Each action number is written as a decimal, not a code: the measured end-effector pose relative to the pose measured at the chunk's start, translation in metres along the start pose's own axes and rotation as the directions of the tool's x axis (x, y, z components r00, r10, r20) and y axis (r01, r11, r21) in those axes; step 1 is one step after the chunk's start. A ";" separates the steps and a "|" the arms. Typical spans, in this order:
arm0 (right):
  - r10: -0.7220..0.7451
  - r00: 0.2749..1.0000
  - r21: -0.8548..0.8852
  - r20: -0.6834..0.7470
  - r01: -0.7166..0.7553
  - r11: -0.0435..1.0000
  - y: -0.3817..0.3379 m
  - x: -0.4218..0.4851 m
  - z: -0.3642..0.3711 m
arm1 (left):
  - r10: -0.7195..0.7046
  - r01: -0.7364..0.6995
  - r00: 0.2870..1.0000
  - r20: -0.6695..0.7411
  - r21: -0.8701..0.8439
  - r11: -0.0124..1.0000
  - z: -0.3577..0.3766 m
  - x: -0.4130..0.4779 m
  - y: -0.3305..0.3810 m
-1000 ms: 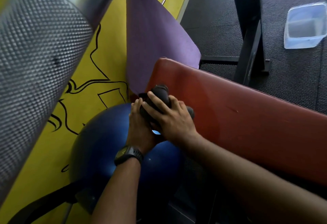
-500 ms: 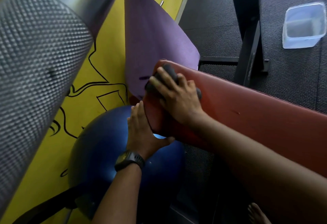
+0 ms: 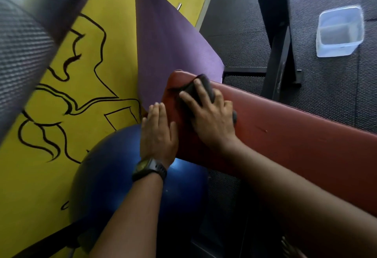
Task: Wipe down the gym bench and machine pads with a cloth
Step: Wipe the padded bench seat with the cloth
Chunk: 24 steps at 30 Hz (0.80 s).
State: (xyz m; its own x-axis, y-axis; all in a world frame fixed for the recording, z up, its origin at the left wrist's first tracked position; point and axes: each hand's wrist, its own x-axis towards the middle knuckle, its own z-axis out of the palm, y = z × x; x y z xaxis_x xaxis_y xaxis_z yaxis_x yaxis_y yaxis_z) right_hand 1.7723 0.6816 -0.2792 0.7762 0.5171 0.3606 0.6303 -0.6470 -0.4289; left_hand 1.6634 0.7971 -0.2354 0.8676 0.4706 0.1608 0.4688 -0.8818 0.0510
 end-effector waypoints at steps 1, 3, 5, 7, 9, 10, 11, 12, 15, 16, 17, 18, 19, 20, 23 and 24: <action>0.103 0.995 0.006 -0.004 -0.103 0.995 0.010 0.003 0.000 | 0.006 -0.007 0.999 0.036 0.027 1.000 0.000 0.010 0.005; 0.337 0.942 0.065 -0.004 -0.336 0.940 0.022 -0.007 -0.002 | 0.020 -0.024 0.996 0.082 0.051 0.998 0.003 0.024 0.011; 0.470 0.883 0.083 -0.010 -0.467 0.880 0.015 -0.035 -0.004 | 0.025 -0.027 0.999 0.047 0.057 0.998 0.006 0.029 0.016; 0.432 0.902 0.083 -0.008 -0.429 0.899 -0.006 -0.060 -0.005 | 0.038 -0.037 0.999 -0.009 0.093 0.995 0.012 0.029 0.016; 0.245 0.969 0.107 -0.020 -0.242 0.964 -0.022 -0.064 0.000 | 0.058 -0.052 0.998 -0.036 0.143 0.988 0.017 0.031 0.012; 0.137 0.990 0.119 -0.035 -0.132 0.984 -0.023 -0.056 0.001 | 0.071 -0.064 0.997 -0.033 0.172 0.983 0.019 0.032 0.010; 0.056 0.997 0.128 -0.052 -0.049 0.991 -0.020 -0.042 0.003 | 0.080 -0.072 0.996 -0.033 0.202 0.977 0.018 0.032 0.009; 0.010 0.998 0.119 -0.069 -0.002 0.993 -0.013 -0.025 0.004 | 0.087 -0.078 0.996 -0.032 0.223 0.972 0.018 0.032 0.009; -0.051 0.998 0.040 -0.031 0.052 0.998 0.009 0.024 0.002 | 0.084 -0.069 0.995 -0.056 0.236 0.969 0.019 0.029 0.012; -0.030 0.999 0.024 -0.016 0.030 0.999 0.015 0.035 0.002 | 0.089 -0.071 0.994 -0.065 0.240 0.968 0.020 0.028 0.014; 0.025 1.000 0.024 -0.004 -0.025 0.999 0.021 0.044 0.001 | 0.100 -0.079 0.992 -0.072 0.251 0.965 0.019 0.028 0.014; 0.113 0.994 0.035 0.011 -0.113 0.993 0.025 0.047 0.002 | 0.110 -0.090 0.992 -0.068 0.254 0.963 0.020 0.028 0.014; 0.218 0.976 0.058 0.029 -0.219 0.974 0.029 0.046 0.003 | 0.113 -0.093 0.991 -0.065 0.252 0.963 0.019 0.028 0.015; 0.324 0.945 0.079 0.034 -0.326 0.942 0.031 0.039 0.004 | 0.116 -0.096 0.991 -0.067 0.249 0.964 0.018 0.028 0.016; 0.528 0.849 0.081 -0.034 -0.524 0.848 0.011 -0.007 0.001 | 0.198 -0.176 0.979 -0.051 0.278 0.944 0.019 0.026 0.016; 0.532 0.845 0.088 -0.045 -0.527 0.845 0.000 -0.021 0.002 | 0.234 -0.210 0.971 -0.046 0.298 0.931 0.020 0.027 0.014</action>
State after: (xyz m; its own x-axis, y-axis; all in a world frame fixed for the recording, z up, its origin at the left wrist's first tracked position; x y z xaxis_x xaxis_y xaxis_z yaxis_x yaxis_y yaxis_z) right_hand 1.7555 0.6716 -0.2880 0.9911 0.0675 0.1143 0.1246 -0.7703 -0.6254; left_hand 1.6968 0.7983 -0.2501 0.9447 0.2491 0.2135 0.3035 -0.9107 -0.2802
